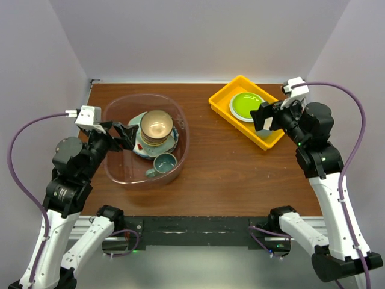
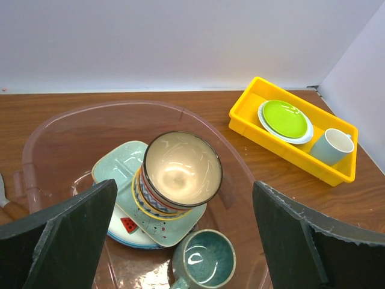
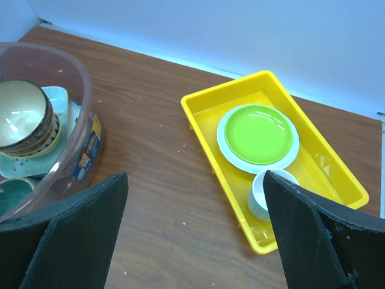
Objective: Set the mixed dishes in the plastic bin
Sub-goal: Reset both arms
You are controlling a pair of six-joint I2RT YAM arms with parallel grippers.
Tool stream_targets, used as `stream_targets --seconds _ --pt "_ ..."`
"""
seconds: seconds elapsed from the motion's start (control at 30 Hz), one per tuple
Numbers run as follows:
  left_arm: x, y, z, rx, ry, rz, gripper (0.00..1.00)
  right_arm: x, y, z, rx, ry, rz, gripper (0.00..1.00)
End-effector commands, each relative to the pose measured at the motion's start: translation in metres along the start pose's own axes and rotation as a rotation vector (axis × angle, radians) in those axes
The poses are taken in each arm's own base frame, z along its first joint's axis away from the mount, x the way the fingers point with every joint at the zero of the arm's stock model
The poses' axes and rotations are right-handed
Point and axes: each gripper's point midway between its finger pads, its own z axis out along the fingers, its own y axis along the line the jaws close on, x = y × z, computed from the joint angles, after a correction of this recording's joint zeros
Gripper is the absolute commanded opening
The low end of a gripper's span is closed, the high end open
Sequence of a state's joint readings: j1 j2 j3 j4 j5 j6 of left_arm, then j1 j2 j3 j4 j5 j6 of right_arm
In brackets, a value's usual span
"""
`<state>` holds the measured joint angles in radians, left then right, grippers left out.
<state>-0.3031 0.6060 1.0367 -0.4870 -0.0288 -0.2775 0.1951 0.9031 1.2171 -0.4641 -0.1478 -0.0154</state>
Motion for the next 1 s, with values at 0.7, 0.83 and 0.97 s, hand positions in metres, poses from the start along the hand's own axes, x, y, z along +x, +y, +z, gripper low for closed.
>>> stream_targets --seconds 0.7,0.83,0.97 --pt "-0.019 -0.007 -0.008 0.031 -0.052 0.008 1.0 -0.028 -0.006 -0.01 0.047 -0.068 0.073 0.98" --pt "-0.02 -0.007 -0.008 0.032 -0.057 0.008 1.0 -0.027 -0.006 -0.01 0.047 -0.067 0.078 0.98" --pt "-0.022 -0.008 -0.008 0.033 -0.061 0.006 1.0 -0.026 -0.007 -0.01 0.05 -0.065 0.08 0.98"
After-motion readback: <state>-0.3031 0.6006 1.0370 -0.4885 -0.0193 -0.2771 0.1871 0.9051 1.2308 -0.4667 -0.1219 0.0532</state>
